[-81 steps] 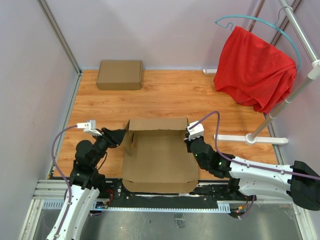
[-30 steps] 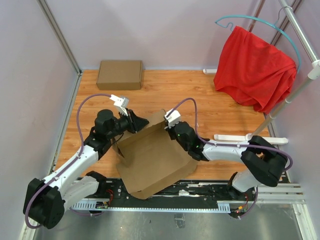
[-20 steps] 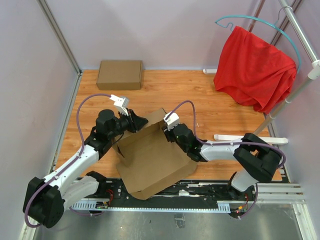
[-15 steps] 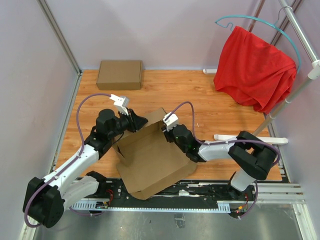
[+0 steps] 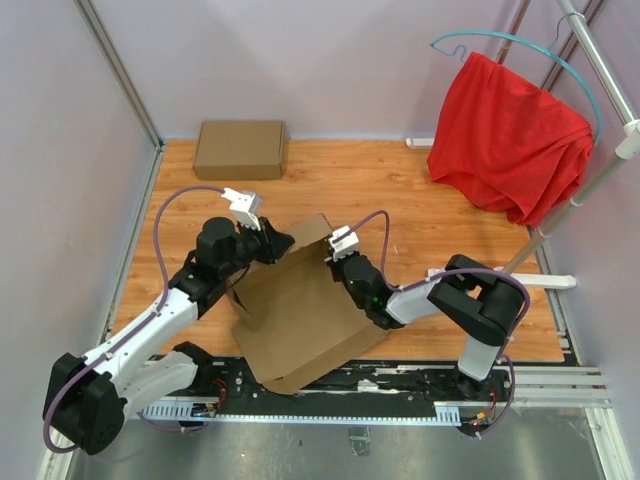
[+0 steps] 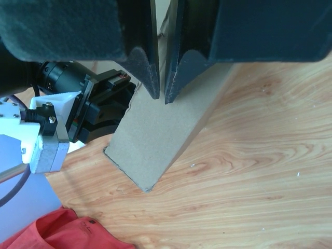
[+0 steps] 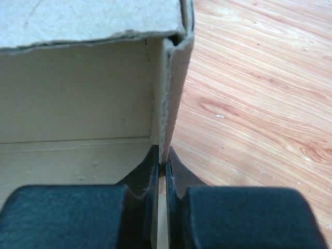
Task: Fold the paper box
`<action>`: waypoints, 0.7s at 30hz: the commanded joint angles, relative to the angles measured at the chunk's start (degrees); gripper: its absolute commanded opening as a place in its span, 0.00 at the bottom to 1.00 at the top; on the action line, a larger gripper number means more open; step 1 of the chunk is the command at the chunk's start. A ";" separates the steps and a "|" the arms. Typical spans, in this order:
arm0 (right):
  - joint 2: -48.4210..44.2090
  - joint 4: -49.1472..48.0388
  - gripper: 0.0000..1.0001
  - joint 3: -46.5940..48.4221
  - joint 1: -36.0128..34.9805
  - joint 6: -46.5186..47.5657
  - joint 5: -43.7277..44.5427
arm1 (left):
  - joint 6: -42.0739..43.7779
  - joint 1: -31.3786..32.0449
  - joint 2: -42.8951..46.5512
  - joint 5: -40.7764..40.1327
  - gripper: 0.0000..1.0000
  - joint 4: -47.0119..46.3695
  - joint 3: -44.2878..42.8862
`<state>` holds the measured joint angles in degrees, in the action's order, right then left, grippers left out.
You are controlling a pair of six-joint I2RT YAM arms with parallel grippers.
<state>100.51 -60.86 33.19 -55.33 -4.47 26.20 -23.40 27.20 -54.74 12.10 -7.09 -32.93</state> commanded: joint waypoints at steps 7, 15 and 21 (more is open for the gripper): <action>-0.13 8.20 0.01 5.01 -4.78 -5.08 22.81 | 2.12 1.70 -0.28 -11.12 0.14 6.88 -2.81; -4.36 19.83 0.01 3.89 -4.87 -14.09 28.99 | 1.28 1.73 9.34 -15.35 0.39 3.23 -0.76; -14.03 25.63 0.01 -3.69 -1.79 -17.55 28.78 | -0.54 1.73 22.11 -20.63 0.58 -1.02 4.23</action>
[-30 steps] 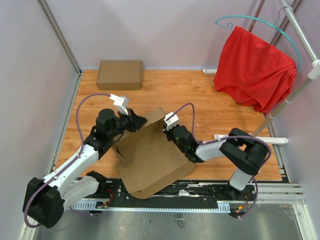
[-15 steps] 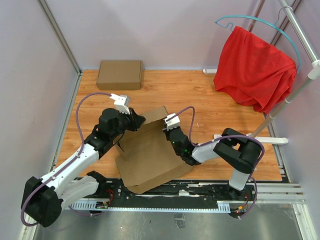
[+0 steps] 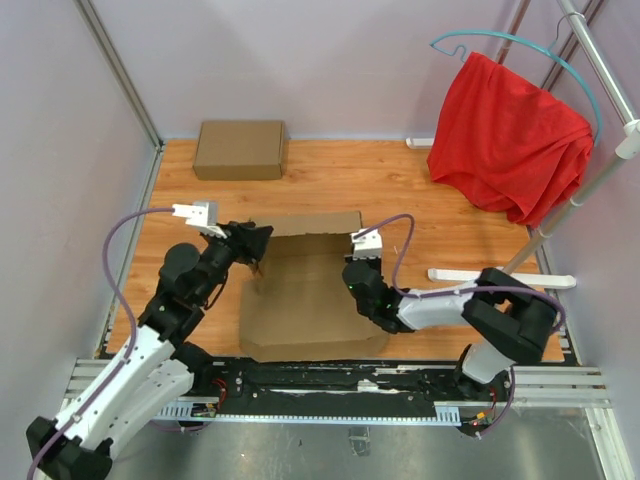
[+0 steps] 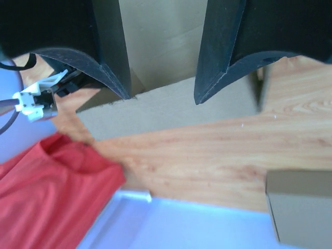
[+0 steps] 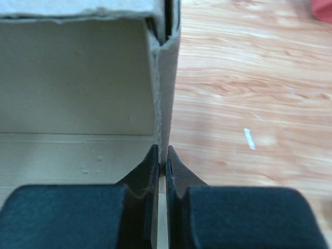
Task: Fold the paper box
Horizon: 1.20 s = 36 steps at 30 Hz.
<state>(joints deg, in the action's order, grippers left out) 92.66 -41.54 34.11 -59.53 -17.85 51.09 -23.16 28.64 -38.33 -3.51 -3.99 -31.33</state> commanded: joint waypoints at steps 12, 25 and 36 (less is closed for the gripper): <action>-31.57 23.30 0.01 -15.97 7.93 -11.61 -3.37 | -2.98 0.27 -0.91 -2.33 0.62 -19.07 17.71; -31.26 24.57 0.01 -16.41 7.89 -13.44 -7.16 | -3.39 0.27 -3.23 9.08 0.65 -36.45 27.48; -30.82 20.40 0.01 -17.07 7.72 -12.17 -11.87 | -4.32 3.61 -14.46 7.03 0.59 -38.59 24.73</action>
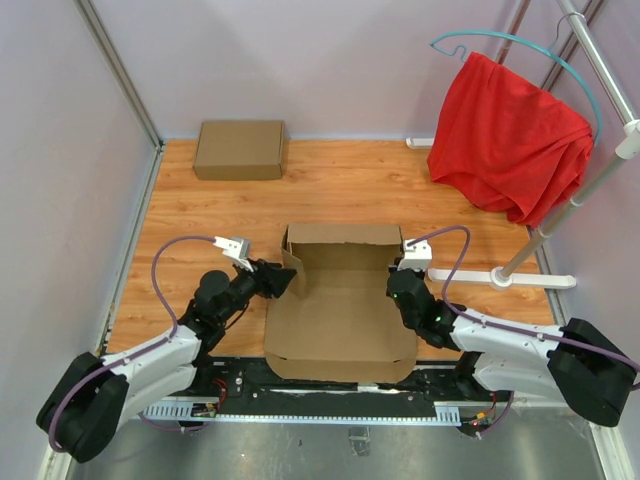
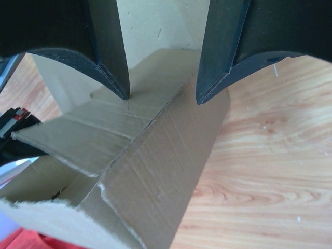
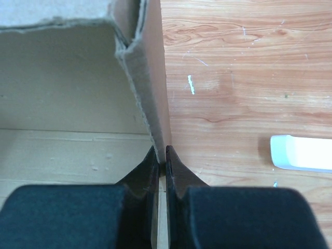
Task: Fold the paper box
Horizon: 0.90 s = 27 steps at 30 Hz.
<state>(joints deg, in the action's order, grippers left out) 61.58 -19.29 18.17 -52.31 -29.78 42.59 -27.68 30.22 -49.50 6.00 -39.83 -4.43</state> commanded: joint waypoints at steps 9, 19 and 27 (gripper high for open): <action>-0.52 -4.62 0.01 -2.90 -2.39 0.47 -1.87 | -0.32 9.87 -12.61 -20.69 0.55 1.28 -8.53; 2.49 -9.02 0.01 -3.50 -9.08 -0.88 5.47 | -4.20 15.26 -15.00 -41.77 0.52 0.22 -8.54; 2.43 -7.94 0.01 -3.68 -12.41 -3.14 10.85 | -1.25 17.97 -23.00 -54.40 0.02 0.98 -12.33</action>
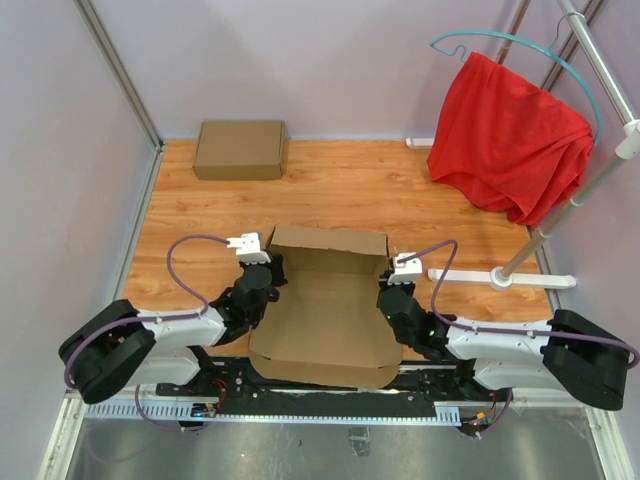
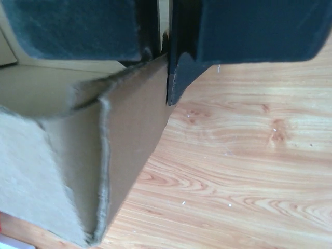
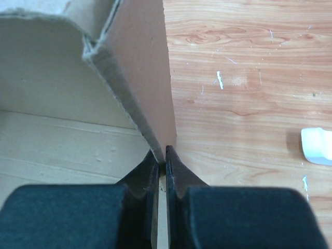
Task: Fold the paper box
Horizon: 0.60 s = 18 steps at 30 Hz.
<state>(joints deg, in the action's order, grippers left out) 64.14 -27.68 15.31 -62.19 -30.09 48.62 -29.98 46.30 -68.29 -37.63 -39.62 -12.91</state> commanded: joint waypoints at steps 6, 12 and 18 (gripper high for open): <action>2.65 13.16 0.01 5.01 -3.85 -10.51 9.87 | 6.08 7.29 -10.92 -24.47 0.00 5.45 -10.53; 4.69 17.47 0.01 7.09 -3.91 -13.67 9.75 | 8.92 10.80 -15.52 -30.65 0.09 7.81 -13.53; 3.35 20.27 0.01 7.97 -3.90 -14.05 10.27 | 7.21 11.16 -12.98 -29.31 0.24 10.01 -12.29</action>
<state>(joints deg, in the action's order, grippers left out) 68.14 -13.21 22.00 -65.34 -41.52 57.21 -21.91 56.93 -82.91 -63.11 -32.49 -25.56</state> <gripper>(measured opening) 0.033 0.195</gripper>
